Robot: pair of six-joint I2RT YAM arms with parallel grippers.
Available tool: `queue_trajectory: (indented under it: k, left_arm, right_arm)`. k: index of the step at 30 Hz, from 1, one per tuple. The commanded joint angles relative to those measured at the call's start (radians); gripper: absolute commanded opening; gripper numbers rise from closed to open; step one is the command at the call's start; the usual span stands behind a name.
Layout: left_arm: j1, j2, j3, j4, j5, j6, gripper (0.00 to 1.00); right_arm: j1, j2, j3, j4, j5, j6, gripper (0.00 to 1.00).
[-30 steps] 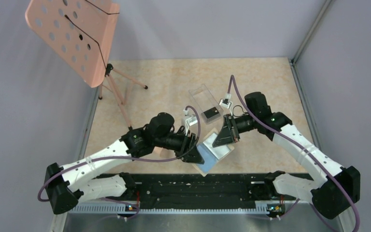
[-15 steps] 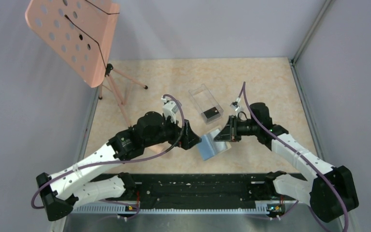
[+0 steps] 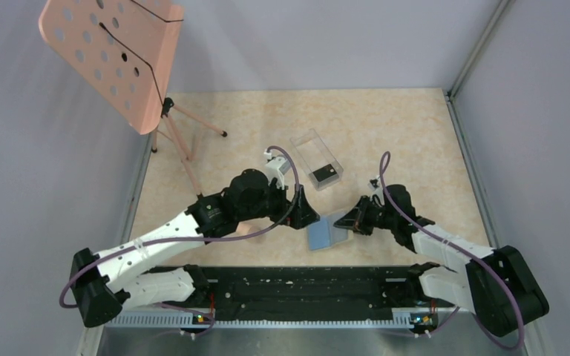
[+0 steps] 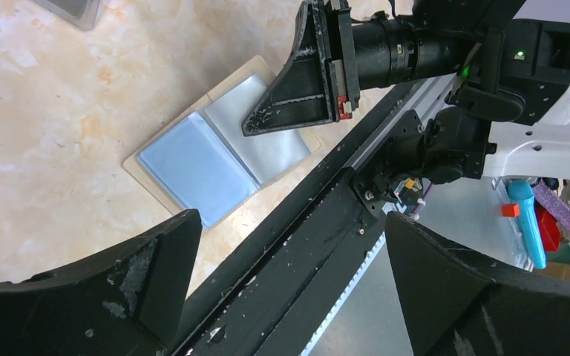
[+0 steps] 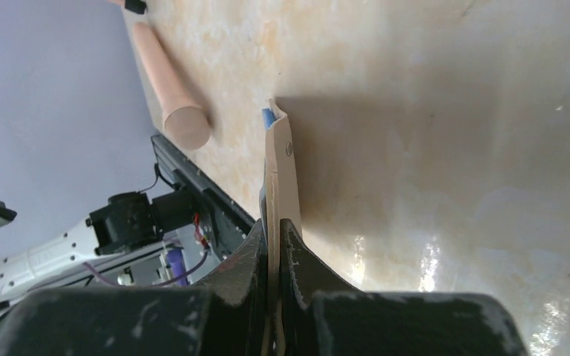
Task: Put the credit cards into the card holder
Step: Open the card holder at the center of the board.
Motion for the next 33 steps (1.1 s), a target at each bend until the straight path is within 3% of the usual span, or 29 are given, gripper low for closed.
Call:
queue_trajectory:
  k: [1,7,10,14,19,24,28,33]
  left_arm:
    - [0.003,0.049,0.001,0.07,0.045,-0.012,0.99]
    - [0.002,0.114,0.001,0.088,0.073,-0.023,0.99]
    - [0.002,0.134,0.007,0.087,0.088,-0.017,0.99]
    - [0.002,0.147,0.004,0.084,0.094,-0.012,0.99]
    - [0.002,0.15,0.003,0.065,0.085,-0.015,0.99]
    - [0.002,0.144,0.013,-0.008,0.023,-0.031,0.99]
    - [0.002,0.152,0.008,-0.045,-0.001,-0.042,0.99]
    - [0.002,0.194,-0.001,-0.055,0.027,-0.059,0.98]
  right_arm:
    - [-0.009,0.029,0.003,0.025,0.075,-0.004,0.0]
    - [-0.009,0.105,0.007,-0.068,0.108,-0.035,0.12]
    - [-0.01,0.145,0.03,-0.118,0.128,-0.055,0.35]
    - [-0.016,0.164,0.101,-0.291,0.195,-0.127,0.75]
    - [-0.022,0.101,0.197,-0.483,0.318,-0.219,0.97]
    - [-0.022,-0.002,0.305,-0.674,0.479,-0.317,0.99]
    - [-0.022,-0.078,0.377,-0.754,0.497,-0.408,0.97]
    - [-0.018,-0.101,0.411,-0.724,0.3,-0.441,0.65]
